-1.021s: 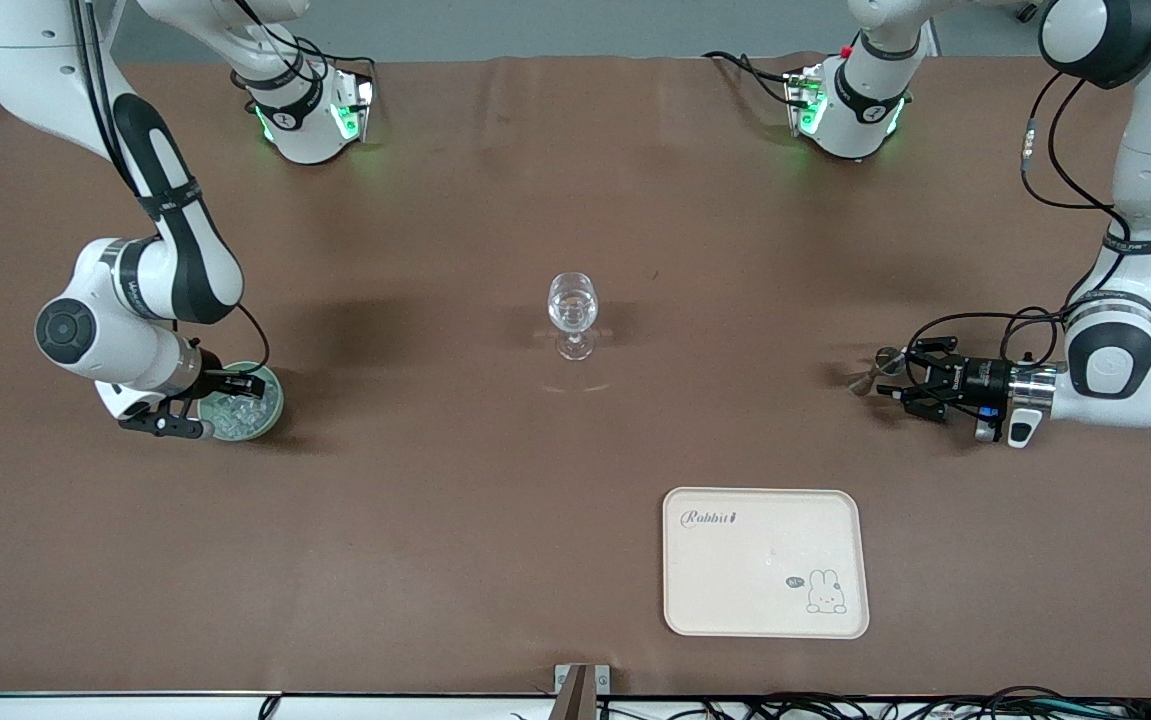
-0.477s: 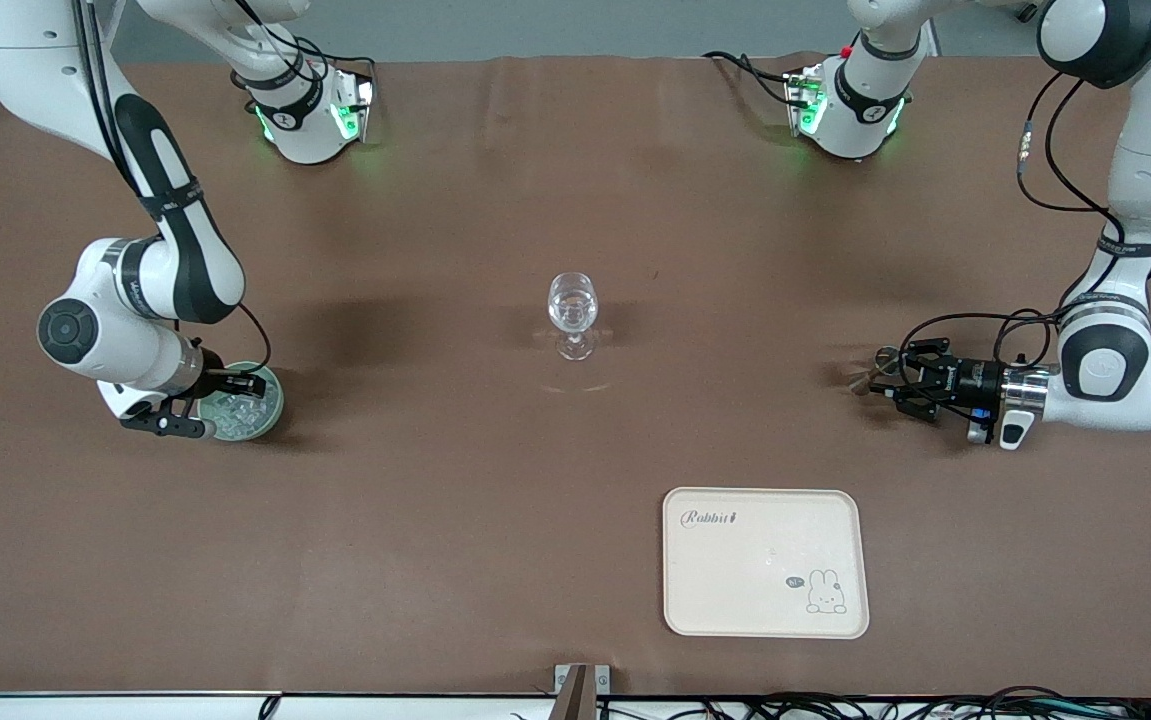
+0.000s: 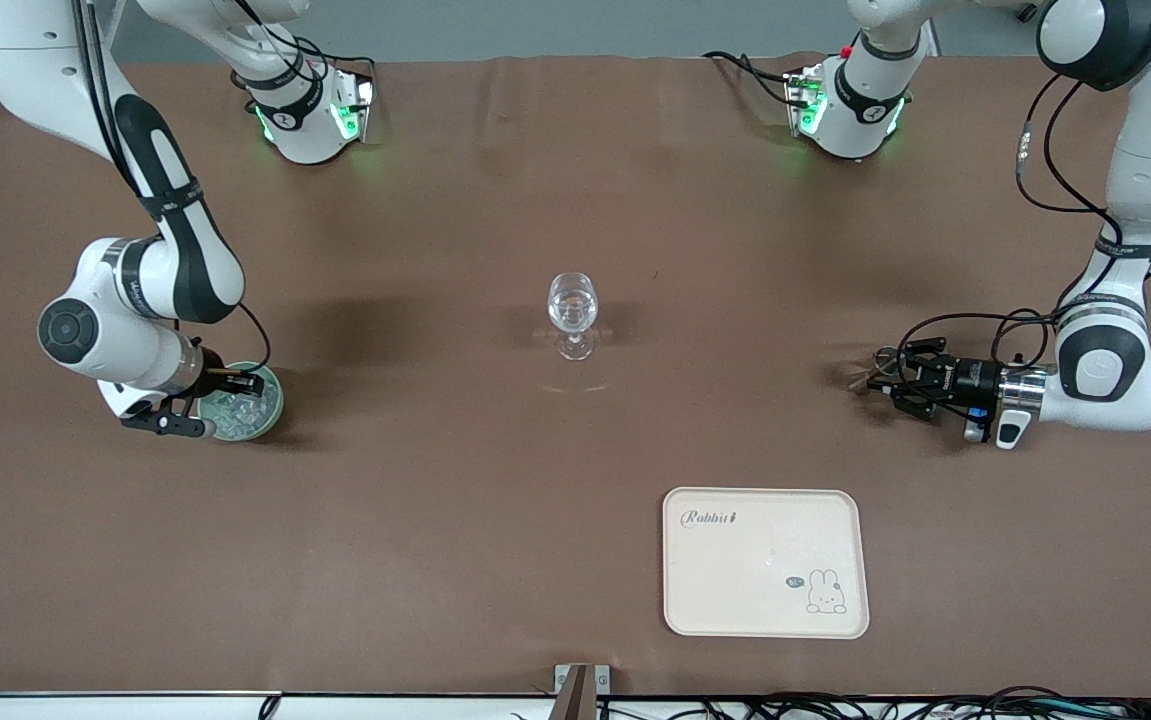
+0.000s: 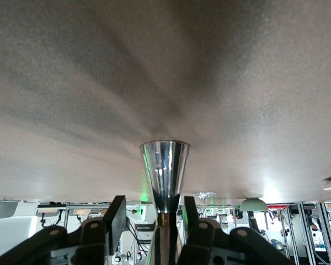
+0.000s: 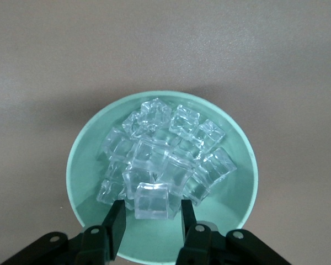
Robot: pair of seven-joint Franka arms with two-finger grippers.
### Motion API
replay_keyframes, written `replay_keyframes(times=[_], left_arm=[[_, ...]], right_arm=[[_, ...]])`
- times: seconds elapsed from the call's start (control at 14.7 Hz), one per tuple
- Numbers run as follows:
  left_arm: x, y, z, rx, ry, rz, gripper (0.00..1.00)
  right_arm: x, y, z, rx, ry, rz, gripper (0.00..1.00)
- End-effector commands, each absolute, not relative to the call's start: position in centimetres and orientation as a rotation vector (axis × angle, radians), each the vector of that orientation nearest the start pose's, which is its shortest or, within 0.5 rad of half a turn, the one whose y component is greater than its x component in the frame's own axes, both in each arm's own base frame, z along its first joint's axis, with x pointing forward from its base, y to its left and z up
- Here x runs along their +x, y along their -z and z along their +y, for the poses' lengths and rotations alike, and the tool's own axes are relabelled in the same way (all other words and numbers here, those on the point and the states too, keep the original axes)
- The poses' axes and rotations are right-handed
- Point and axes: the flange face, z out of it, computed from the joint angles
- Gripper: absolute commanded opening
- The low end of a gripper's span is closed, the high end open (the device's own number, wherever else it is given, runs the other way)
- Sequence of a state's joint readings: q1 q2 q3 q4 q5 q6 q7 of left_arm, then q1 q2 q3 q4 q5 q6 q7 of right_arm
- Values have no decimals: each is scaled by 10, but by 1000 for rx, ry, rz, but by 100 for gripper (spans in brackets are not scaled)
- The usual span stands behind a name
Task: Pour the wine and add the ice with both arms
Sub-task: 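Grasp an ice cube with the right gripper while the left gripper lifts the jigger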
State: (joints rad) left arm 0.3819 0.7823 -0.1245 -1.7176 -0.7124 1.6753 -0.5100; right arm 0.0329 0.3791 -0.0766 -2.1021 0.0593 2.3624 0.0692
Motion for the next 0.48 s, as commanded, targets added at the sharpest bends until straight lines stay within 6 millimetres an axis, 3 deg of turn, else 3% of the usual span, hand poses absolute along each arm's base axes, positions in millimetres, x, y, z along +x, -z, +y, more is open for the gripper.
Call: replay_keyframes(times=[0.0, 0.27, 0.41], left_arm=[[576, -128, 86, 1864, 1119, 1247, 47], [575, -128, 84, 1864, 1126, 1241, 37], [576, -129, 83, 1864, 1126, 1236, 29]], right_arm=[[566, -224, -26, -3101, -172, 258, 46], [565, -223, -26, -3101, -174, 258, 42], [566, -223, -26, -3101, -170, 258, 28]])
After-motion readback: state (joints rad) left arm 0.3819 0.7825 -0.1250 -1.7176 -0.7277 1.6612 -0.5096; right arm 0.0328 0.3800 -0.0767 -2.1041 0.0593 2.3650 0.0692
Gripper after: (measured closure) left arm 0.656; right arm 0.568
